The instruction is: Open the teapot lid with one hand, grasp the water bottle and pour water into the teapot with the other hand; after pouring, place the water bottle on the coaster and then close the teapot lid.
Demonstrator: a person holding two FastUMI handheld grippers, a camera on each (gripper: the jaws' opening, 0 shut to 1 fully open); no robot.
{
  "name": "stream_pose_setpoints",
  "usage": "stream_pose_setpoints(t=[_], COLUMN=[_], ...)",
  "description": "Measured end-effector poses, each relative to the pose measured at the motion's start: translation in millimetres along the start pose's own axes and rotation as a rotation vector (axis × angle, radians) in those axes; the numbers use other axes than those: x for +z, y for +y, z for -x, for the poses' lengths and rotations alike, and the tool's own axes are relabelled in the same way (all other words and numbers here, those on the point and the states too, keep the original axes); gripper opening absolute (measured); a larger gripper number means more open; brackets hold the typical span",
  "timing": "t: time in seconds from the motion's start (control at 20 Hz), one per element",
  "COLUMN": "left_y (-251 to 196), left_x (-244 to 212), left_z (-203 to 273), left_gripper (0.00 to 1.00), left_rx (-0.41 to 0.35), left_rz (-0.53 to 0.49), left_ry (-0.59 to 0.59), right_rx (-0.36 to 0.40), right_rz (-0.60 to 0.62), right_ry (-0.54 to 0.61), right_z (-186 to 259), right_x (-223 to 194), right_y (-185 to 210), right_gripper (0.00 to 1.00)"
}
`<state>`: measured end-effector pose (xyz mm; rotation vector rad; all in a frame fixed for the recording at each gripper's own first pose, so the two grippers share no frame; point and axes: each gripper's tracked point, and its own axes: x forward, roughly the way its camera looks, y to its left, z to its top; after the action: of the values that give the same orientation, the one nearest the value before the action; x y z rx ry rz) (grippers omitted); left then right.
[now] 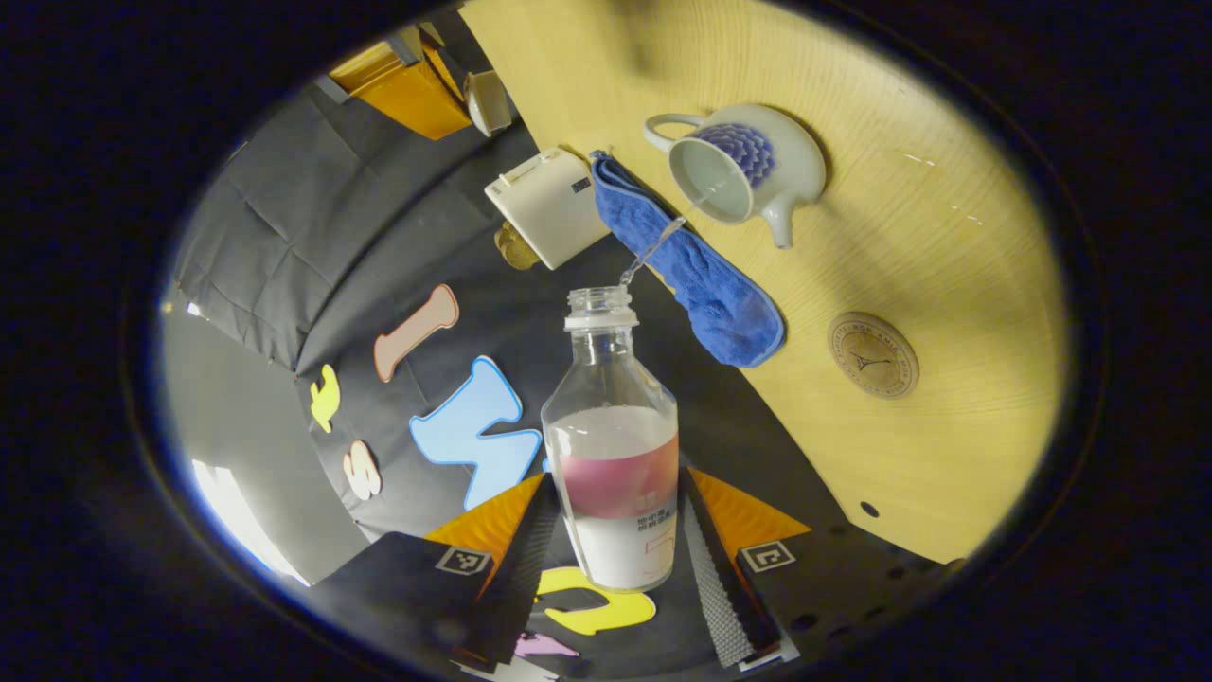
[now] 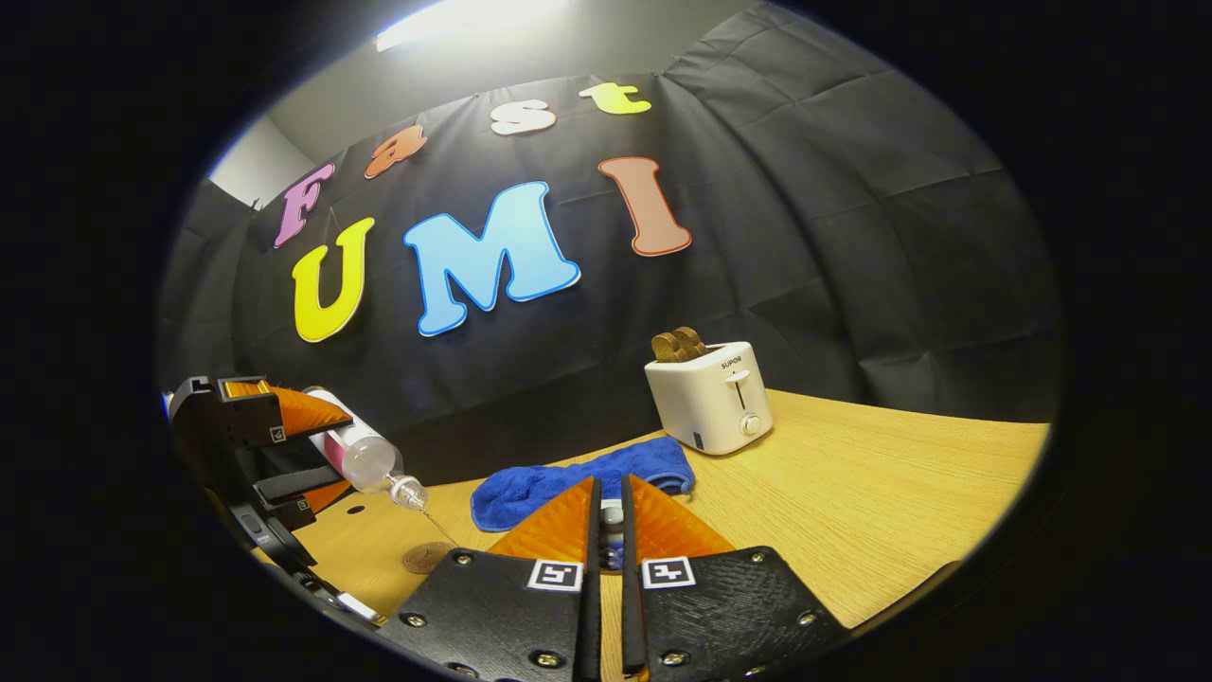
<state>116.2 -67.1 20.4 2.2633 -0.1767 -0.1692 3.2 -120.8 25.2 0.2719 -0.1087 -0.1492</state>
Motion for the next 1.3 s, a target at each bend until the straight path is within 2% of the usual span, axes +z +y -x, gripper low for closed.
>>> stream_pose_setpoints(t=[1.3], left_y=[14], left_x=[35], left_z=[0], left_gripper=[0.87], left_rx=[0.027], left_rz=[-0.219], left_ry=[-0.069], right_rx=[0.021], right_rz=[-0.034], right_ry=[0.009], right_z=[0], right_x=[0], right_y=[1], right_gripper=[0.08])
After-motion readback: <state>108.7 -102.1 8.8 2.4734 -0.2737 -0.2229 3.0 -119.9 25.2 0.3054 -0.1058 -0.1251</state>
